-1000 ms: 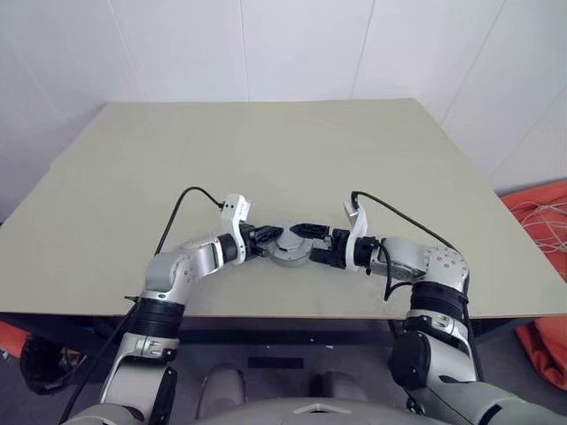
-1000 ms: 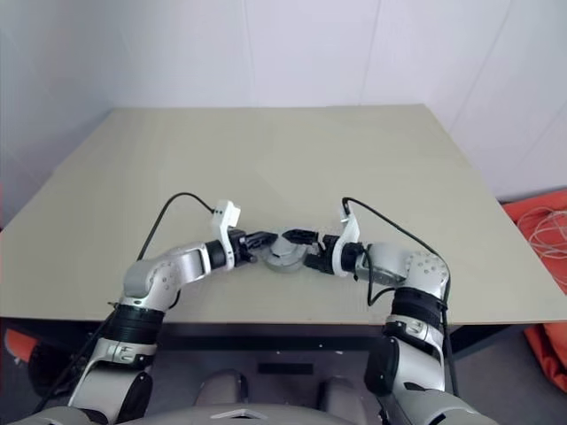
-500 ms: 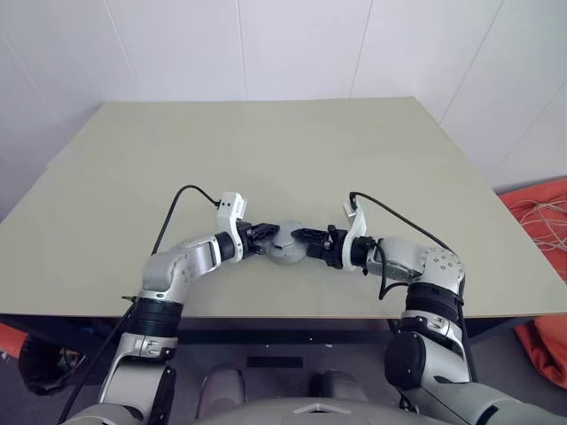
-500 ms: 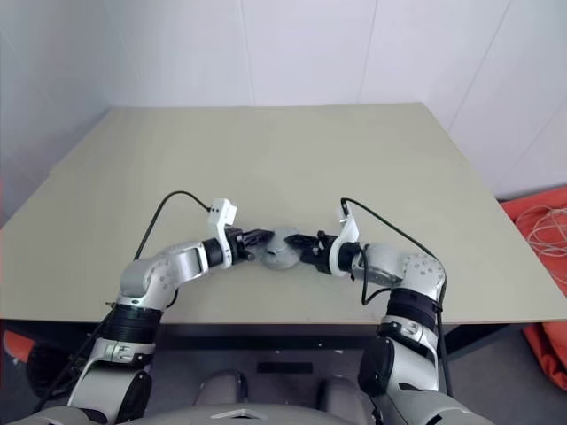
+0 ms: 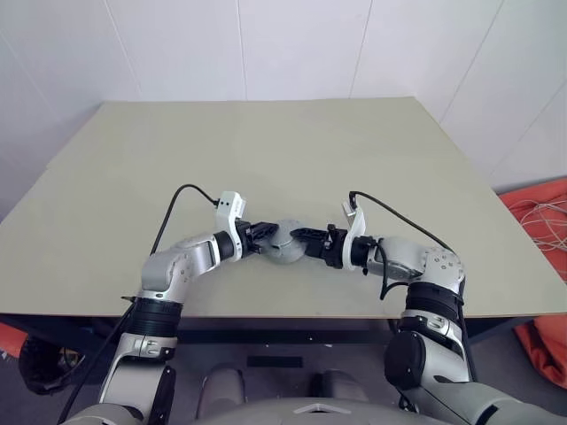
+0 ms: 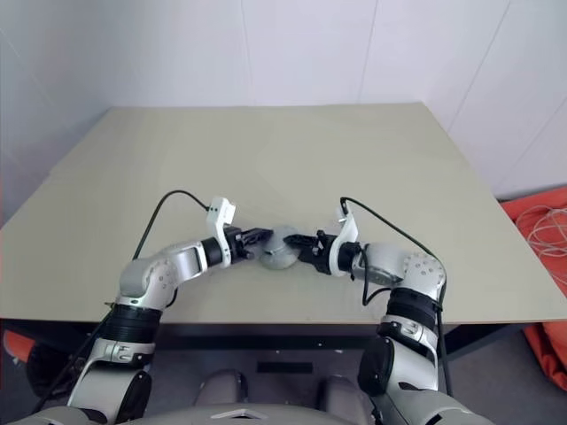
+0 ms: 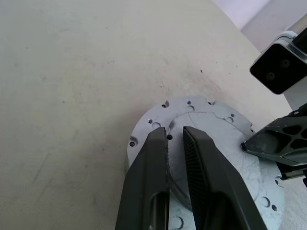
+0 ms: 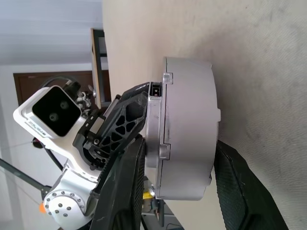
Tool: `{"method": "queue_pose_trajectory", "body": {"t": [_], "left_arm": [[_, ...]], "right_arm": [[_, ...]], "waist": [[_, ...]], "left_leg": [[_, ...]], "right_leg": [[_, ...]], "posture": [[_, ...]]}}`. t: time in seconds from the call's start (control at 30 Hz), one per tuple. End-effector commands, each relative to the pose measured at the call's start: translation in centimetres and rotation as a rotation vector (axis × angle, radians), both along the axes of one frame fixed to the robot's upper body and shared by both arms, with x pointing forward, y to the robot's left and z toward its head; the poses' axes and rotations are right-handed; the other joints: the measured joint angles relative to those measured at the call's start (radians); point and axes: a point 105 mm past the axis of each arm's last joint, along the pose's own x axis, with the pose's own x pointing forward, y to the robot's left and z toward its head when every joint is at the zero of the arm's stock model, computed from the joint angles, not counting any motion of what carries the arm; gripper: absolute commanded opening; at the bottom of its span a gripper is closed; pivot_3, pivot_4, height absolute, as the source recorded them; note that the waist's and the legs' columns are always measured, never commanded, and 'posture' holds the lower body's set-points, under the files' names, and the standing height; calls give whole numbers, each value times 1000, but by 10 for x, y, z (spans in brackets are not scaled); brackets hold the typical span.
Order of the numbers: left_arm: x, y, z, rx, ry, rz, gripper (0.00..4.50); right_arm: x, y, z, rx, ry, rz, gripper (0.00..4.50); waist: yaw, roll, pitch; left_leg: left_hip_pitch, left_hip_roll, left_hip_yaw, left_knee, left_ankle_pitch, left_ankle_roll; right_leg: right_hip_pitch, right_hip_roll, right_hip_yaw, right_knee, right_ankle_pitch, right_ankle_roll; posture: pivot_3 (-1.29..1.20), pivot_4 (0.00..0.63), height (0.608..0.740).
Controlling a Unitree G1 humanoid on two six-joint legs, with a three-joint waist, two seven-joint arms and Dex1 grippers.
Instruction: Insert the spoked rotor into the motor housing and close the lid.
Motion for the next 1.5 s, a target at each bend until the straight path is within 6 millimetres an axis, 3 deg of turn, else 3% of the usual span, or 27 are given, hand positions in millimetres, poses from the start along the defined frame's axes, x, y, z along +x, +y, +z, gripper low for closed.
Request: {"method": "queue_pose_trajectory", "body": {"t": [0.03,0.63,0.77,0.9,1.03,1.13,1.27,1.4,1.5], "left_arm": [[-13,-17,-18,12,79,-71,574],[-10,-13,-12,-4,64,-48,574],[-6,-8,3,-58,16,-15,574],[-6,1,30,-161,-59,15,574],[-10,21,64,-329,-133,88,574],[-19,38,78,-423,-141,142,574],[-46,58,71,-518,-68,209,574],[-75,73,42,-633,113,344,574],[-93,71,23,-676,231,393,1185]], "right_arm": [[-4,30,37,140,-128,120,1988],[0,28,29,105,-88,88,1987],[3,20,25,97,-75,54,1987],[10,13,25,95,-70,15,1987],[11,12,24,94,-67,7,1987],[11,12,23,97,-63,0,1987],[11,13,21,101,-58,-2,1987],[17,15,29,129,-76,-20,1987],[21,20,40,152,-105,-10,1987]], "waist": [[0,0,0],[0,0,0],[-1,0,0],[-2,0,0],[1,0,1],[2,0,1],[2,0,1],[3,-1,1],[3,-2,2]], "left_leg": [[0,0,0,0,0,0],[0,0,0,0,0,0],[0,0,0,0,0,0],[-2,1,0,0,0,0],[-9,1,-1,1,0,0],[-13,1,-1,2,0,0],[-14,0,-1,2,-1,1],[-14,1,-1,3,-1,1],[-14,1,-1,5,-1,1]], "right_leg": [[0,0,0,0,0,0],[0,0,0,0,0,0],[0,0,0,0,0,0],[-2,1,0,1,0,0],[-8,1,0,2,2,-3],[-9,1,-1,1,7,-6],[-9,1,0,1,7,-6],[-10,1,-1,1,4,-2],[-10,1,-1,1,1,-1]], "posture": [[0,0,740],[0,0,740],[0,0,740],[0,0,740],[0,0,740],[0,0,740],[0,0,740],[0,0,740],[0,0,740]]}}
